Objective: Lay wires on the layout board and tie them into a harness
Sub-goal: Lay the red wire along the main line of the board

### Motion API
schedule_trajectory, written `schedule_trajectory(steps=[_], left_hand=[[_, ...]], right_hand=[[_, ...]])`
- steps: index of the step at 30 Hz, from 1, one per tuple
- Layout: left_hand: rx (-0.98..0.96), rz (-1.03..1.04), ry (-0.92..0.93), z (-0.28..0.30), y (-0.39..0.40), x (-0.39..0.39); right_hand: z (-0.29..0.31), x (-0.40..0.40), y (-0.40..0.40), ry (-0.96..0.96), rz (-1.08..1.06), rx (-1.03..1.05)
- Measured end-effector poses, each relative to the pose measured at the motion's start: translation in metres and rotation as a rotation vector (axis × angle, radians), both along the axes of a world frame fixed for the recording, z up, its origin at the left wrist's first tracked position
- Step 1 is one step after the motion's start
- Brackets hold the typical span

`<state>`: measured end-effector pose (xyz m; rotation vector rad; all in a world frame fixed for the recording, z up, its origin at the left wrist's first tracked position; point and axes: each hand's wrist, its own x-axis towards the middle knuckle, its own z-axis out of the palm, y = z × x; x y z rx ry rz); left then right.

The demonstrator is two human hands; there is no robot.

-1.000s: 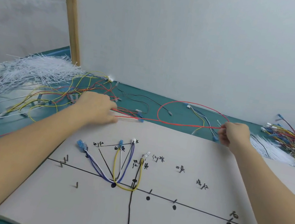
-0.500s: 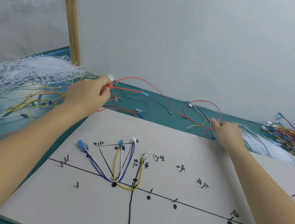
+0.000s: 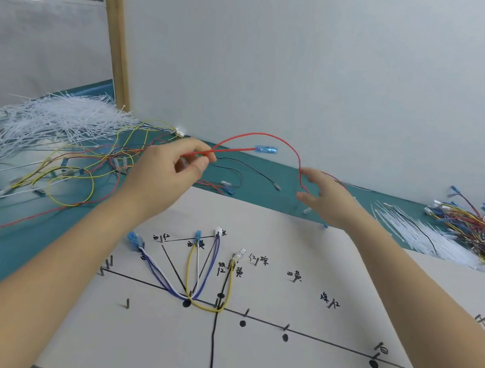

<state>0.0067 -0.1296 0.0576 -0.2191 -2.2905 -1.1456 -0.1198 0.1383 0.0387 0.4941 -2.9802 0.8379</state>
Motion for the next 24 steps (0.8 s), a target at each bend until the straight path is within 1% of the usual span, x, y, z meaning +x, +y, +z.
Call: schedule_trajectory(steps=[2,4,5,7,8,10,11,13,15,17,19,20,21,22,24], left_hand=[[0.152,-0.088,-0.022,-0.001,0.002,0.001],[0.296,-0.13,-0.034,-0.003,0.004,0.001],[0.359,-0.108,-0.043,-0.004,0.004,0.0],[0.528,-0.015,-0.09,-0.005,-0.001,-0.002],[0.652,0.02,-0.134,-0.006,-0.005,-0.003],[0.939,0.038,-0.217,-0.005,-0.015,-0.005],[1.059,0.034,-0.228,-0.004,-0.021,-0.005],[1.195,0.044,-0.194,-0.006,-0.031,-0.006],[1.262,0.073,-0.141,-0.009,-0.04,-0.006],[1.345,0.086,-0.114,-0.01,-0.045,-0.008],[1.393,0.049,-0.12,-0.008,-0.043,-0.008],[1.392,0.011,-0.134,-0.007,-0.037,-0.008],[1.381,-0.044,-0.156,-0.005,-0.027,-0.007],[1.36,-0.111,-0.19,-0.003,-0.014,-0.005],[1.274,-0.257,-0.289,-0.001,0.016,0.002]], right_hand=[[-0.002,0.003,-0.004,0.035,-0.053,-0.01],[-0.006,0.005,-0.002,0.028,-0.08,-0.101],[-0.007,0.006,0.0,0.038,-0.097,-0.205],[-0.005,0.006,0.005,0.147,-0.16,-0.433],[-0.003,0.005,0.009,0.208,-0.204,-0.538],[0.003,0.004,0.02,0.254,-0.299,-0.735],[0.005,0.003,0.026,0.251,-0.349,-0.795],[0.005,0.003,0.041,0.206,-0.44,-0.844],[0.001,0.005,0.054,0.111,-0.504,-0.92],[-0.001,0.01,0.062,-0.021,-0.556,-1.094],[0.0,0.021,0.062,-0.252,-0.569,-1.377],[0.002,0.029,0.057,-0.395,-0.534,-1.48],[0.004,0.039,0.049,-0.533,-0.468,-1.507],[0.006,0.049,0.038,-0.646,-0.377,-1.476],[0.01,0.069,0.015,-0.783,-0.209,-1.436]])
